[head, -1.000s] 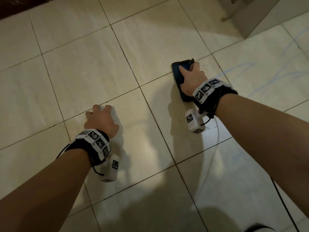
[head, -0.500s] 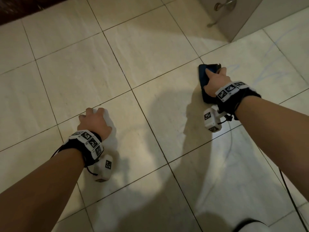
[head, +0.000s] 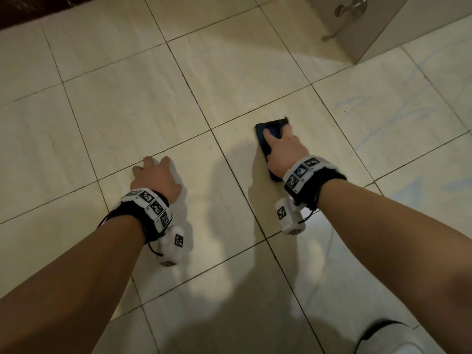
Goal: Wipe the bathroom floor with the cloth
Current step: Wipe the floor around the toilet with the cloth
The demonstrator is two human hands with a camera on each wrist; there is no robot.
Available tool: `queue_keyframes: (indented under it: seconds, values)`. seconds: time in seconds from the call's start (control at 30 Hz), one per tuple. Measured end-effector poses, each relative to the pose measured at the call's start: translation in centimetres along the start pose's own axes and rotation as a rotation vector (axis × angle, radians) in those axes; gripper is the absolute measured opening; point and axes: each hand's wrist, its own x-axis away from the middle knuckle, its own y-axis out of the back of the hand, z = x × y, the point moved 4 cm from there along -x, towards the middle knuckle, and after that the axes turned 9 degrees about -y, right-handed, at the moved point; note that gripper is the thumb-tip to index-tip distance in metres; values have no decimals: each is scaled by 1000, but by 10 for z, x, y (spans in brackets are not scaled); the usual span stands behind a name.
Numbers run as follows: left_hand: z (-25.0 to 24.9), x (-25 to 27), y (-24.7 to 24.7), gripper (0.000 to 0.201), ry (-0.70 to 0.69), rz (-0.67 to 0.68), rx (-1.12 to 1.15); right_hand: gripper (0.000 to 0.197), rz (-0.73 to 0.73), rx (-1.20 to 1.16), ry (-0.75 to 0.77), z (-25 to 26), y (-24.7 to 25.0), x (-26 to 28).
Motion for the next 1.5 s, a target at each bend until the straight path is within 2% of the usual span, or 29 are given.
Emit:
queue_keyframes:
  seconds: [0.17, 0.3, 0.67, 0.8, 0.93, 1.17, 1.4, 1.5]
  values:
    - [0, 2, 0, 51, 3, -16, 13, 75, 67, 82, 153, 64, -21, 37]
    - [-3, 1, -1, 51, 8, -10, 33, 76, 90, 89, 196, 74, -32, 58]
    - [-6, 2, -2, 49, 32, -14, 36, 74, 64, 73, 195, 18, -52, 93]
    - [-15, 4, -2, 56, -57, -91, 16, 78, 61, 92, 187, -13, -50, 89]
    - [-27, 1, -3, 69, -126, -67, 32, 72, 38, 67, 112, -60, -32, 68]
    - [-26, -1, -6, 59, -120, -93, 65, 70, 18, -15, -121, -140, 6, 19]
    - [-26, 0, -5, 64, -133, -88, 71, 71, 29, 8, -186, -126, -1, 18]
    - [-27, 0, -5, 64, -147, -84, 70, 72, 35, 30, -118, -96, -7, 32]
